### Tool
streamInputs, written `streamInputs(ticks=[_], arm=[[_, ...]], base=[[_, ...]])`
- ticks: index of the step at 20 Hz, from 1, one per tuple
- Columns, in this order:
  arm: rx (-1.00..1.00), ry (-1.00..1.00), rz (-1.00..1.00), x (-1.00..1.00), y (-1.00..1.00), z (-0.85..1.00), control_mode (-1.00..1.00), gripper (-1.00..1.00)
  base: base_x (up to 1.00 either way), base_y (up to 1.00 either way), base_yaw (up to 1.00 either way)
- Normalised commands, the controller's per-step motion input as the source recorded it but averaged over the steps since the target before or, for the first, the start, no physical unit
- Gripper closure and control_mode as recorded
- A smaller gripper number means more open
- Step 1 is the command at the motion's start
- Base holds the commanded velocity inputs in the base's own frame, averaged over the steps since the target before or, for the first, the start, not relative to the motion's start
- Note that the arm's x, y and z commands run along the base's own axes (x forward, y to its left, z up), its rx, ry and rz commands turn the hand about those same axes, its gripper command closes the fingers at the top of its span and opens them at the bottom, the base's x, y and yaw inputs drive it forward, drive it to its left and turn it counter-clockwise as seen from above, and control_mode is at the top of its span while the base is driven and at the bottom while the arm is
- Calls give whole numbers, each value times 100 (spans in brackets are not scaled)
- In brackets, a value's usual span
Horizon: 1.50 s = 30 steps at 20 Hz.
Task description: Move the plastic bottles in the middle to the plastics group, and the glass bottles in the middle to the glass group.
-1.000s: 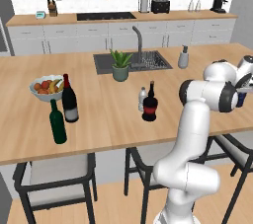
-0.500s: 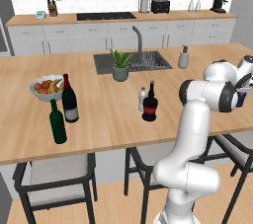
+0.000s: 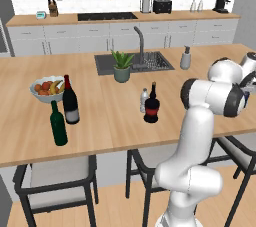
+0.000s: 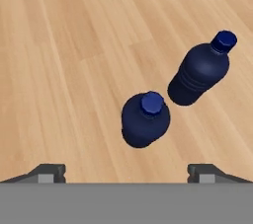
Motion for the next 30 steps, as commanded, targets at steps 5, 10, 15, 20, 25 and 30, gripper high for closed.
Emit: streamInputs(ticks=[5, 10, 15, 20, 25, 30], arm=[[-11, 0, 0, -39, 87, 3, -100, -100], [-15, 0, 5, -11, 100, 0, -100, -100], [-9, 4, 17, -6, 100, 0, -100, -100], [0, 1, 30, 0, 100, 0, -100, -100], [3, 1, 34, -1, 64, 34, -100, -100], [-1, 9, 26, -2, 76, 55, -100, -100]], base=[[0, 0, 0], [0, 0, 0], [0, 0, 0], [0, 0, 0], [0, 0, 0], [0, 0, 0]])
